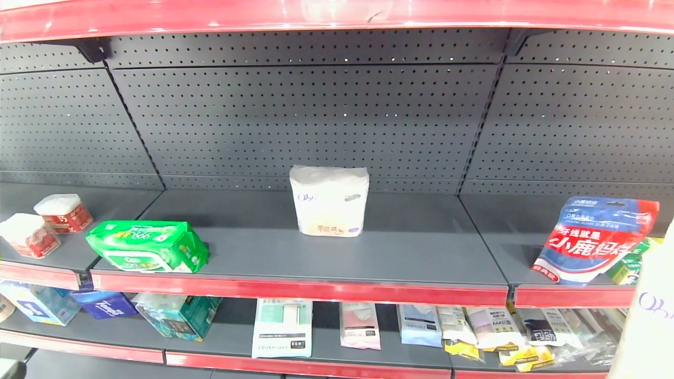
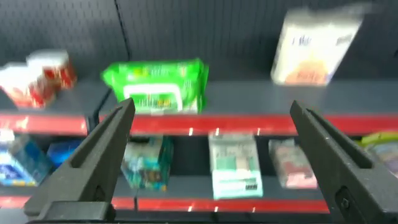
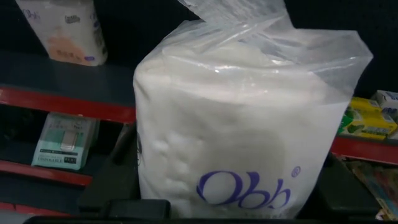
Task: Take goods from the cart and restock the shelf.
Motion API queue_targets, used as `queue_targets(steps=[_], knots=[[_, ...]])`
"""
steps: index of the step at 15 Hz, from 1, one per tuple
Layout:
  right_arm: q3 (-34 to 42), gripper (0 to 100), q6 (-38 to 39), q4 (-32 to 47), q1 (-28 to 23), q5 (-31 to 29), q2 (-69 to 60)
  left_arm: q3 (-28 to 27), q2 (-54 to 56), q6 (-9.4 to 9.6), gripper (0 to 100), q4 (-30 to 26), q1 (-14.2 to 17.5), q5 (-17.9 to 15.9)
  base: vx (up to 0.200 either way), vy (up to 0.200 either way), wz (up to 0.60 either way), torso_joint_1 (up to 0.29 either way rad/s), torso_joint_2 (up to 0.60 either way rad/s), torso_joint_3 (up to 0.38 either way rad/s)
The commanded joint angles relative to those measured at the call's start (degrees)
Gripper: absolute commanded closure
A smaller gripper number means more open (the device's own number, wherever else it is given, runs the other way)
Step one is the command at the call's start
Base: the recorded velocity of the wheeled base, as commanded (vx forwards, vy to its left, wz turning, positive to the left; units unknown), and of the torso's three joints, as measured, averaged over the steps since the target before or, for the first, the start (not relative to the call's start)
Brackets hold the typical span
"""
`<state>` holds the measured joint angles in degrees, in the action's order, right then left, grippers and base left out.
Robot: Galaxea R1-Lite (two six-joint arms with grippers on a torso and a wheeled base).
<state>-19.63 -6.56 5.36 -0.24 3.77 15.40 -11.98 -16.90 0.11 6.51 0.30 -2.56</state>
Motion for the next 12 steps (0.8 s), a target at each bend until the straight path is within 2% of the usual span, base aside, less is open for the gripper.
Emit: queue_targets(steps=[1,3,5,6,7,8,9,10,12], knots=[[0.38,100,-0.03,0.00,0.24,0.01,-0.10,-10.78,-36.98,-1.78,0,17.22,0.22,-0.43,0.000,0.000,0.00,0.000,0.00,0.000],[0.12,100,-0.03,0.00,0.16,-0.08,0.16,-9.90,-47.53,-1.08,0,24.43,0.93,-0.96,0.000,0.000,0.00,0.000,0.00,0.000],[-0.15,100,-0.30,0.00,-0.02,-0.69,0.07,-9.81,-54.03,2.18,0,26.36,1.19,-4.21,0.000,0.000,0.00,0.000,0.00,0.000],[-0.59,100,-0.38,0.00,-0.37,-0.78,0.16,-10.34,-59.04,6.13,0,28.21,1.45,-12.38,0.000,0.000,0.00,0.000,0.00,0.000],[-0.76,100,-0.56,0.00,-0.37,-0.95,0.16,-11.13,-61.50,8.33,0,28.56,1.54,-15.19,0.000,0.000,0.00,0.000,0.00,0.000],[-0.76,100,-0.91,0.00,-0.28,-1.48,0.25,-13.68,-66.07,11.67,0,28.56,1.45,-18.27,0.000,0.000,0.00,0.000,0.00,0.000],[-0.85,100,-1.09,0.00,-0.28,-1.92,0.25,-16.49,-70.03,13.78,0,28.56,1.37,-20.82,0.000,0.000,0.00,0.000,0.00,0.000],[-0.85,100,-1.09,0.00,-0.37,-2.01,0.25,-20.01,-73.54,15.01,0,28.47,1.10,-23.19,0.000,0.000,0.00,0.000,0.00,0.000],[-0.59,100,-1.88,0.09,-0.37,-2.01,0.42,-29.15,-80.66,15.27,0,27.86,-1.62,-28.38,0.000,0.000,0.00,0.000,0.00,0.000]])
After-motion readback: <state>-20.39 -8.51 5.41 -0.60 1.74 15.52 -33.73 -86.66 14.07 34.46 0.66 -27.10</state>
